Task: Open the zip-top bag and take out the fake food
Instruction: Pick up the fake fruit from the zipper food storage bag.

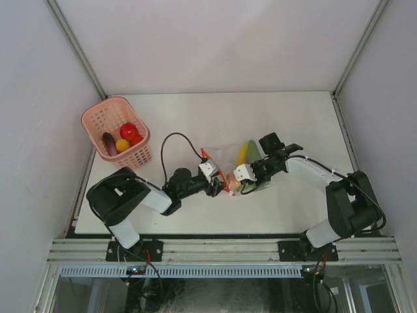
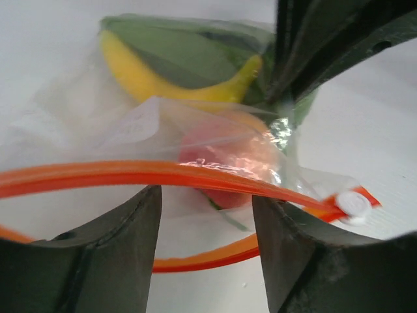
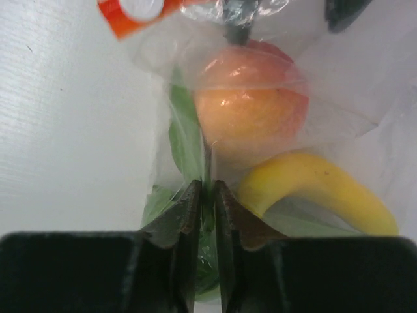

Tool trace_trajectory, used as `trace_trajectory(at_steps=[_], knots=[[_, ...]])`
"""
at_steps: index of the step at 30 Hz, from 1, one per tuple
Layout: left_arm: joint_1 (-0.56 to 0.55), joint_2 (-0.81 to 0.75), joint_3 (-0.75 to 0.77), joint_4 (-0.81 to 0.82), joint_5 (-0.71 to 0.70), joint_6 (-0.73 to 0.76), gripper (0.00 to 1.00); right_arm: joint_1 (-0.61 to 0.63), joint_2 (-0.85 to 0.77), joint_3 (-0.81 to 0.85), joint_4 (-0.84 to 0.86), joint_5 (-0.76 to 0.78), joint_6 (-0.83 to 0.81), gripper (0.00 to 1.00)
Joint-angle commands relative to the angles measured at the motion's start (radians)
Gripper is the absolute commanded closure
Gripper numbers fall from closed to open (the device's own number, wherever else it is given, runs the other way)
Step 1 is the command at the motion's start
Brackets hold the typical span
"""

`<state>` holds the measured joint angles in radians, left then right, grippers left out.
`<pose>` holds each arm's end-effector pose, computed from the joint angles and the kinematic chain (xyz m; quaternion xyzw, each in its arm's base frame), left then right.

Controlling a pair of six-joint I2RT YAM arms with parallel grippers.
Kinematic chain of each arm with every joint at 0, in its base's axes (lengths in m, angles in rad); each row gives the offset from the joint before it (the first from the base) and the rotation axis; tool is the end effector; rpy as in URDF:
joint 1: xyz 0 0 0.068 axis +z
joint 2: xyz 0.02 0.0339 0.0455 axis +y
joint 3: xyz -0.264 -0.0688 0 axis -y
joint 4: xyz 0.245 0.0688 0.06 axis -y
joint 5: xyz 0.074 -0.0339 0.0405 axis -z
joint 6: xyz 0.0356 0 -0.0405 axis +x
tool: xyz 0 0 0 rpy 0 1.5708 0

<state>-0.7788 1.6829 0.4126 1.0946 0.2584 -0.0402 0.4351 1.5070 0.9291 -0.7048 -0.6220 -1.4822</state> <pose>0.1973 -0.2074 0.1406 0.3515 0.6789 -0.3442 0.5450 0.2365 0.1328 0.1947 -0.7963 0.5054 0.1939 0.2698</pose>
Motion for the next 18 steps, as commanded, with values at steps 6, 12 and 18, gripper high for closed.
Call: trace_trajectory(at_steps=[6,12,18], knots=[[-0.072,0.084,-0.023,0.239,0.017,0.134,0.23,0.031,-0.032,-0.024,0.054,-0.068,0.018,0.73],[-0.077,0.124,0.001,0.231,-0.020,0.131,0.15,0.062,-0.013,-0.024,0.094,-0.071,0.079,0.82],[-0.077,0.164,-0.008,0.252,-0.034,0.130,0.08,0.071,0.009,-0.007,0.117,-0.034,0.130,1.00]])
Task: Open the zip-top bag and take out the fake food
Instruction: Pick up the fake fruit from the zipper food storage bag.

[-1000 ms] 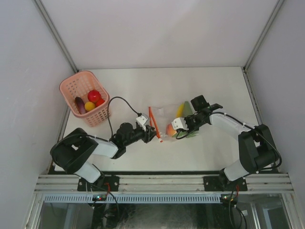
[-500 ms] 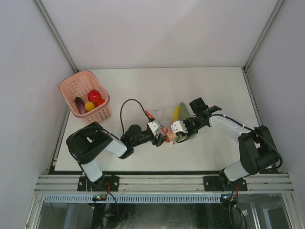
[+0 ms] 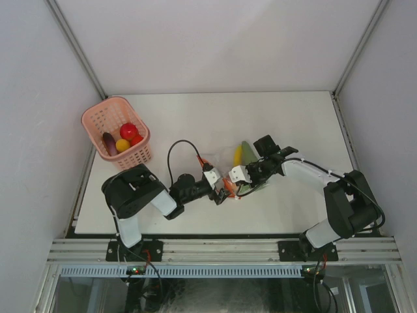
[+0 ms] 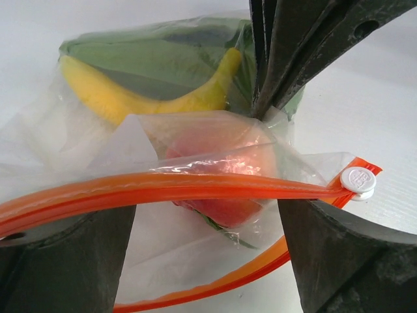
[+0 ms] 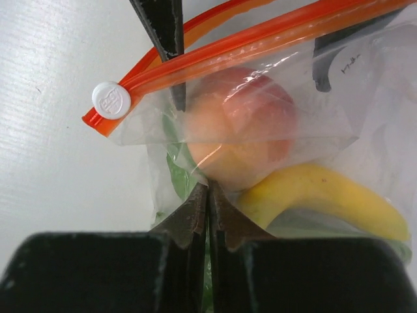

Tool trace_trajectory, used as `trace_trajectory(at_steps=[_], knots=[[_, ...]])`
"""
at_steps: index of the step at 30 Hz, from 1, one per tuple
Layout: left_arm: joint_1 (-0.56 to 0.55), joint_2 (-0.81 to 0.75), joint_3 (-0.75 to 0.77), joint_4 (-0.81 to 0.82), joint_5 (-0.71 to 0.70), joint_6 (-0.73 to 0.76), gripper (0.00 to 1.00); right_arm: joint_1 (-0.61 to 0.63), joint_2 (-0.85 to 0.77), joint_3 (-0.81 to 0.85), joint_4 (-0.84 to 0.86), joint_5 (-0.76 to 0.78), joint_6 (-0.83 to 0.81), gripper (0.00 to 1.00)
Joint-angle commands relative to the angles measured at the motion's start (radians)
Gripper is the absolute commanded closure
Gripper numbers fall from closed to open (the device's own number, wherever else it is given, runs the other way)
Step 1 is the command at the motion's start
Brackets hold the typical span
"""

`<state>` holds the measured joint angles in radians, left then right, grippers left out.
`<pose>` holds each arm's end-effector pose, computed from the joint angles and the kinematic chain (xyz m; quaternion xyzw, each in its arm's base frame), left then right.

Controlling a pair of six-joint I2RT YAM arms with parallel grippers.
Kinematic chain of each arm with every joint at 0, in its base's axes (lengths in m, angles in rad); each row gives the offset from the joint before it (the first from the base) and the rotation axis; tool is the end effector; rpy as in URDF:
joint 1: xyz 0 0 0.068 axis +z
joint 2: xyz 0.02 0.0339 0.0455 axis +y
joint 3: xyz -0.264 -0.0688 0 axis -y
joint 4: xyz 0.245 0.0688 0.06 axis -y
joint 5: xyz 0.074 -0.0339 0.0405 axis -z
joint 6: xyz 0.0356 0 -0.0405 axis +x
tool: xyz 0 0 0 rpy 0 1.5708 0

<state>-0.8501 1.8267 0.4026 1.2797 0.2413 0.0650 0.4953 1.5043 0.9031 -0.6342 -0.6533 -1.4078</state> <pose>0.1846 -0.2231 0.1197 0.4023 0.6388 -0.3326 0.5653 0.2291 0.1484 0.1912 -0.7915 0.4984 0.2144 0.2813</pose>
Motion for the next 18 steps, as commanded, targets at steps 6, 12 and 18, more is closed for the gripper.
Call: trace_trajectory(at_steps=[6,12,18], knots=[[0.002,0.025,0.008,0.068,-0.027,-0.022,0.10,-0.045,-0.031,0.026,0.032,-0.060,0.061,0.87],[0.063,0.009,0.002,0.094,0.099,-0.144,0.29,-0.072,-0.082,0.012,0.031,-0.167,0.063,0.58],[0.075,-0.013,-0.028,0.097,0.173,-0.138,0.33,-0.023,-0.025,0.010,0.128,-0.127,0.179,0.48]])
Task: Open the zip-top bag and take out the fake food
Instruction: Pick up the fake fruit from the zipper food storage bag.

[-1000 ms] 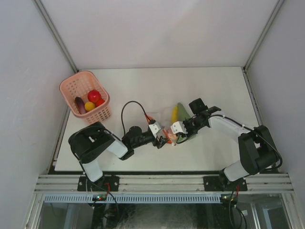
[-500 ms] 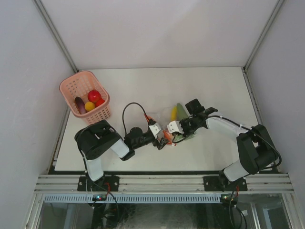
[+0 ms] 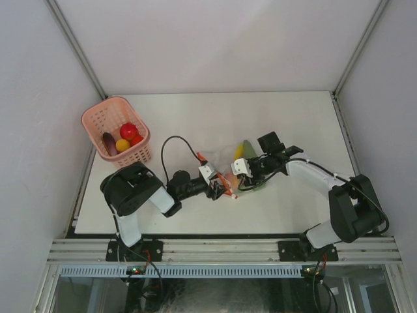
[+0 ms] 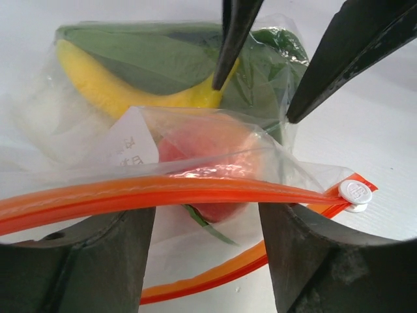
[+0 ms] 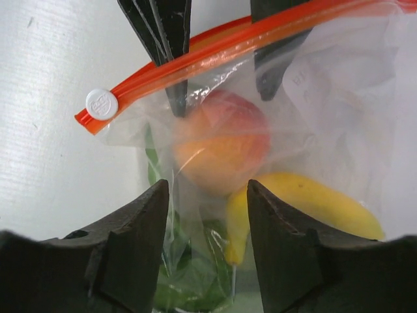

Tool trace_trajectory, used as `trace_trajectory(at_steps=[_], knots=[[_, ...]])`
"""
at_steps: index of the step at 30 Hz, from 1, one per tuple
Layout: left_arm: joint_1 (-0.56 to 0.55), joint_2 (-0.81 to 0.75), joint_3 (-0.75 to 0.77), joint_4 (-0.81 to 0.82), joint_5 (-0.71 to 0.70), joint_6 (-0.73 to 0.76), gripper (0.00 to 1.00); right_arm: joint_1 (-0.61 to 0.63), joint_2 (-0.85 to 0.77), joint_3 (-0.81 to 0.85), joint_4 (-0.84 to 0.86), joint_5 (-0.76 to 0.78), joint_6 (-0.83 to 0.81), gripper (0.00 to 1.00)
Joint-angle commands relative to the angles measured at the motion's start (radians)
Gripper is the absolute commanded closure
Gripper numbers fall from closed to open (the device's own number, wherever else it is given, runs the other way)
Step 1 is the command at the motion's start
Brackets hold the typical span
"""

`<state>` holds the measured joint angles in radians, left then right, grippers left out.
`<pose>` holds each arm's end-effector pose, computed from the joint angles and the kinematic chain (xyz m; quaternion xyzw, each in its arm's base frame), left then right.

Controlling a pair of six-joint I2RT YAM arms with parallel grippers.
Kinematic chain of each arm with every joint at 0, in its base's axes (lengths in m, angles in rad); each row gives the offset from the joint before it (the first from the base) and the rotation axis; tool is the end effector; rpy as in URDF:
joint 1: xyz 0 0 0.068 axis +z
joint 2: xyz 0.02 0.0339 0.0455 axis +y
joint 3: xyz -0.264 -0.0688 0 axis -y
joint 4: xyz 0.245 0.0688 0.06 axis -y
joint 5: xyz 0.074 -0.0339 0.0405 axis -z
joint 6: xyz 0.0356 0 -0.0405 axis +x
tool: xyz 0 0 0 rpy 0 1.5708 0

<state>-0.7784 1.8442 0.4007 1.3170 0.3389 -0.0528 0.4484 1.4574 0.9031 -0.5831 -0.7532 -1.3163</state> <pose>0.1972 -0.2111 0.1187 0.3667 0.6519 -0.3788 0.5450 0.2346 0.1399 0.2071 -0.7516 0.5159 0.2418 0.3324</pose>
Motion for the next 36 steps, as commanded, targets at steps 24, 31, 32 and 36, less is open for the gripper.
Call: trace_trajectory(at_steps=[24,31,32,36], knots=[[0.055,-0.062,-0.051,0.063,0.067,-0.015,0.07,0.104,0.101,0.053,-0.097,0.048,-0.125,1.00],[-0.012,-0.020,-0.008,0.064,0.055,-0.014,0.00,0.108,0.091,0.047,-0.095,0.037,-0.140,1.00],[-0.019,-0.012,0.001,0.064,0.045,-0.008,0.00,0.108,0.089,0.048,-0.096,0.034,-0.141,1.00],[-0.024,0.020,0.026,0.062,-0.010,0.007,0.01,0.110,0.087,0.047,-0.103,0.026,-0.145,1.00]])
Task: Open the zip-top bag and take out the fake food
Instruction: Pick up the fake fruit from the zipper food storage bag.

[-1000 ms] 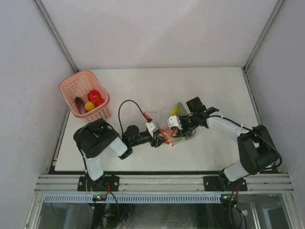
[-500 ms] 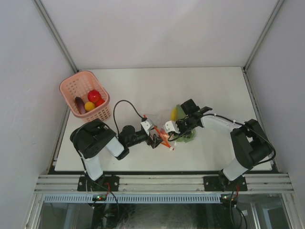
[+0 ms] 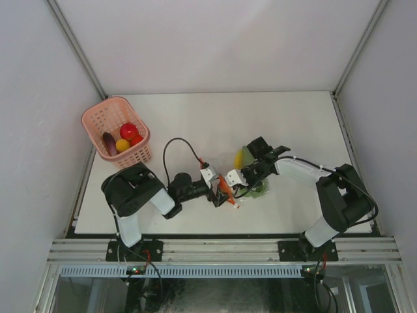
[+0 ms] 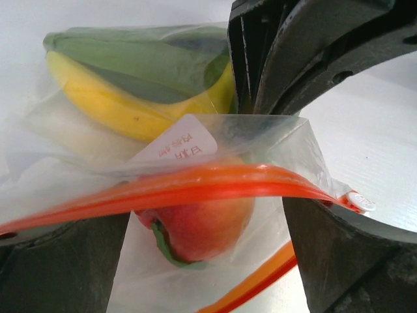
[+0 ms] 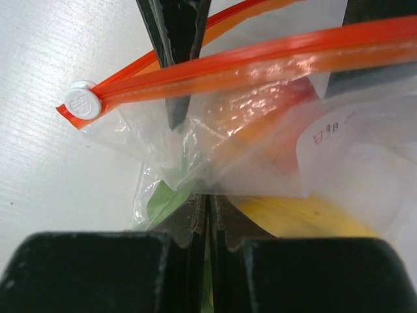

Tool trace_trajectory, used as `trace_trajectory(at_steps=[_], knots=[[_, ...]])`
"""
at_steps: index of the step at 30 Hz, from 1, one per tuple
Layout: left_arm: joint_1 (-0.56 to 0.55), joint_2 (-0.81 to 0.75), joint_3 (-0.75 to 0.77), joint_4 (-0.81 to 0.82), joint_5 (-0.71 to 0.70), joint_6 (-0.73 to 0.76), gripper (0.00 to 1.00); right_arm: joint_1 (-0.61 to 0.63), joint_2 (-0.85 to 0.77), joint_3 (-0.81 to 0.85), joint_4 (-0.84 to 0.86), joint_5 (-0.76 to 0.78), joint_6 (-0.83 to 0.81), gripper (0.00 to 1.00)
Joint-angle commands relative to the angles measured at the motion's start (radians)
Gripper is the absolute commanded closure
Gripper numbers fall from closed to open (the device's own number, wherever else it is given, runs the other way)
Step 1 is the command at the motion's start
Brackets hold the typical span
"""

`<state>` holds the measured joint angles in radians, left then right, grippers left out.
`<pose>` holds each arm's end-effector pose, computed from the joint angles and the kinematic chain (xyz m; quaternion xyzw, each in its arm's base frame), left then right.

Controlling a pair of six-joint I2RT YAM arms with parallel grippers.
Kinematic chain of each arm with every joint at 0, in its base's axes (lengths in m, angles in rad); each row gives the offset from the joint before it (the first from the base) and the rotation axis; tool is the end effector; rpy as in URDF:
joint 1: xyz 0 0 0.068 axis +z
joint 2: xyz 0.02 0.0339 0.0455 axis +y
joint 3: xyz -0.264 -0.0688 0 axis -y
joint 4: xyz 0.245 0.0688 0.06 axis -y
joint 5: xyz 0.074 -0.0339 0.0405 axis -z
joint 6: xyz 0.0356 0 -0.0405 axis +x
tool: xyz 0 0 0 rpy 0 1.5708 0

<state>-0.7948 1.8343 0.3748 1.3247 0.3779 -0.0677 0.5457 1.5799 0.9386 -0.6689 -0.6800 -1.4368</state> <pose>0.1879 -0.2103 0.1172 0.3785 0.6474 -0.3986 0.5279 0.2284 0.1649 0.1808 -0.8059 0.4757 0.2456 0.2530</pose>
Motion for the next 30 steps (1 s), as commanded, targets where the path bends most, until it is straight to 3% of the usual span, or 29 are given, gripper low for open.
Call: trace_trajectory(at_steps=[1,8,9,12,13,18,22,30], knots=[[-0.008,0.037,0.053,0.054,-0.063,0.025,0.02,0.012,-0.034,0.012,-0.018,-0.047,-0.025,1.00],[-0.007,0.082,0.063,0.050,-0.088,0.026,0.13,0.011,-0.036,0.011,-0.017,-0.044,-0.020,1.00],[-0.007,0.080,0.062,0.047,-0.088,0.028,0.19,0.011,-0.035,0.012,-0.015,-0.039,-0.017,1.00],[-0.003,0.024,0.040,0.030,-0.093,0.015,0.58,0.008,-0.033,0.012,0.000,-0.019,0.007,0.99],[-0.002,-0.006,0.024,0.030,-0.099,0.008,0.63,0.005,-0.031,0.011,0.006,-0.013,0.015,0.99],[0.002,-0.169,-0.060,0.022,-0.101,-0.084,0.67,-0.029,-0.040,0.012,0.037,0.010,0.057,0.99],[0.020,-0.256,-0.080,-0.082,-0.089,-0.180,0.68,-0.052,-0.052,0.012,0.043,0.013,0.074,0.99],[0.087,-0.312,-0.128,-0.056,-0.111,-0.463,0.70,-0.045,-0.049,0.009,0.037,0.025,0.063,0.99]])
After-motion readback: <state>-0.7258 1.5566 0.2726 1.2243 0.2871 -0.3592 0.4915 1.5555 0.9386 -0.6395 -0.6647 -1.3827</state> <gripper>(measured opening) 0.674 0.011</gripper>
